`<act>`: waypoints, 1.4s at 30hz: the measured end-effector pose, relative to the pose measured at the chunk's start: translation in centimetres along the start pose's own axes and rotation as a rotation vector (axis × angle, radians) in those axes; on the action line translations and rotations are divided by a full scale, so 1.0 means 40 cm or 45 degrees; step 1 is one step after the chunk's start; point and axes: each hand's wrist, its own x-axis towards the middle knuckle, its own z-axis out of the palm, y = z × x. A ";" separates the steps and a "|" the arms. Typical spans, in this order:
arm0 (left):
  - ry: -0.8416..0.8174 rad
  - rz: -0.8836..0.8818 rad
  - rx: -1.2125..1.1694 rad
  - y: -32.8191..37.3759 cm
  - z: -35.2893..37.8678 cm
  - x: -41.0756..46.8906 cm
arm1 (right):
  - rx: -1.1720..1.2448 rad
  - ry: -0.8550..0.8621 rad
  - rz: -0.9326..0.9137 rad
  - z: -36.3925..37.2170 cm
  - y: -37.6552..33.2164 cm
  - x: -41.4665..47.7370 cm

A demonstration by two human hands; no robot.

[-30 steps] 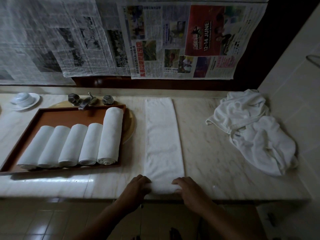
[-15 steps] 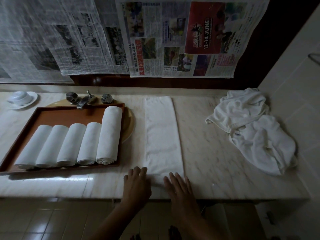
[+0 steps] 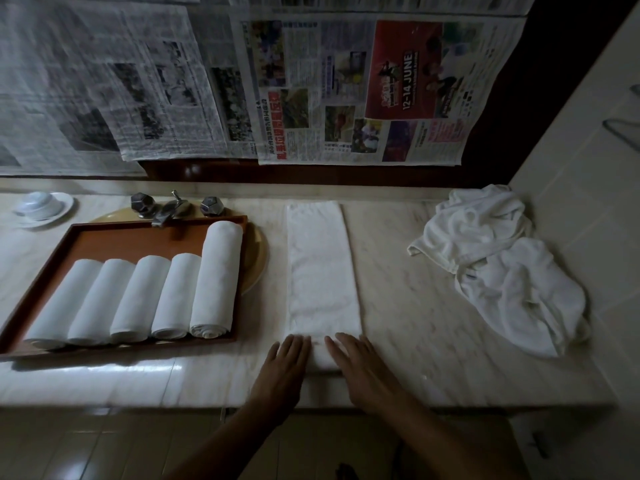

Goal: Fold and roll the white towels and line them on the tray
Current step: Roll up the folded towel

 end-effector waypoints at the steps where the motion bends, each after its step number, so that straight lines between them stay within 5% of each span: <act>1: -0.017 0.013 -0.033 -0.013 0.001 0.003 | 0.022 0.009 -0.014 -0.008 0.009 -0.001; 5: 0.010 0.096 -0.058 -0.020 -0.022 -0.017 | 0.140 -0.076 -0.075 -0.049 0.011 -0.010; 17: 0.056 -0.139 -0.804 -0.026 -0.052 -0.121 | 0.768 -0.142 0.095 -0.063 0.019 -0.064; 22: 0.073 -0.387 -1.099 -0.019 -0.065 -0.117 | 0.930 0.011 0.338 -0.057 0.009 -0.065; 26: 0.088 -0.494 -1.172 -0.003 -0.076 -0.106 | 0.762 0.304 0.439 -0.012 -0.026 -0.054; 28: 0.116 -0.547 -1.164 0.008 -0.082 -0.099 | 0.601 0.436 0.462 0.014 -0.065 -0.074; 31: 0.146 -0.586 -1.141 0.019 -0.093 -0.089 | 0.161 0.561 0.188 0.066 -0.111 -0.115; 35: 0.353 -0.678 -0.903 0.053 -0.084 -0.088 | 0.004 0.323 0.201 0.106 -0.107 -0.125; 38: 0.485 -0.377 -0.454 0.096 -0.034 -0.105 | 0.054 0.376 0.113 0.100 -0.102 -0.115; 42: 0.233 -0.146 -0.144 0.120 0.010 -0.100 | -0.015 0.324 0.055 0.071 -0.067 -0.083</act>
